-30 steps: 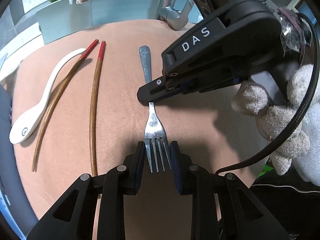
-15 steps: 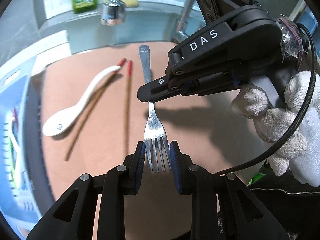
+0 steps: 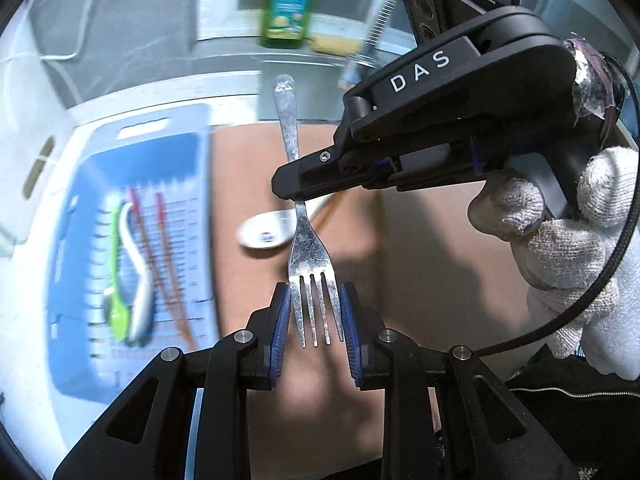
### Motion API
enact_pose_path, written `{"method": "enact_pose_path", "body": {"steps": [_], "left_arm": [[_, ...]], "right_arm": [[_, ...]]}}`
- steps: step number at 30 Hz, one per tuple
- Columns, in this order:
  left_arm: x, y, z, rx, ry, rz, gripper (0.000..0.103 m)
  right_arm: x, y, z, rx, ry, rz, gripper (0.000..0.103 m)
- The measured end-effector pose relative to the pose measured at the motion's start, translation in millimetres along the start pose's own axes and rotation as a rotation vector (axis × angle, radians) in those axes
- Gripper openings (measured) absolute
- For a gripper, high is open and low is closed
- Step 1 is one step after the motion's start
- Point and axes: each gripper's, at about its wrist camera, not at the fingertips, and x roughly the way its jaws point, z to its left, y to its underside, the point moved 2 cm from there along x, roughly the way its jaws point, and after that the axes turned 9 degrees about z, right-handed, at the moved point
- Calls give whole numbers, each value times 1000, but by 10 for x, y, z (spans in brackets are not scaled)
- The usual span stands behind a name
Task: Organize utensils
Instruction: 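Lift the metal fork with both tools and carry it over the blue basket, then lower the fork into the basket and open both tools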
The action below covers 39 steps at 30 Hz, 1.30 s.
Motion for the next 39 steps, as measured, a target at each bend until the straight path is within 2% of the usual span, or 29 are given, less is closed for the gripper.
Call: {"method": "enact_pose_path", "body": {"steps": [1,3,9,15,25,39], "left_arm": [[-1,6,20,-6,-7,-3,22],[39,22,136,-23,-20,-5,13],[113,-5,581,-87,-55,3,13],[156,53,908,-141,-56,20,13],[394,69,1076,-153,-74,107,13],[563,53,1177,-172,-79,131,13]], "right_arm": [[81,-48,77,-7,2,9,4],[210,-112,179,-14,-1,30,3],[663,-232,394,-24,6,90,2],[979,-351,461,-11,22,122,2],[1439,-515,470,-2,106,199,2],[1483,-577,622,-62,186,195,6]]}}
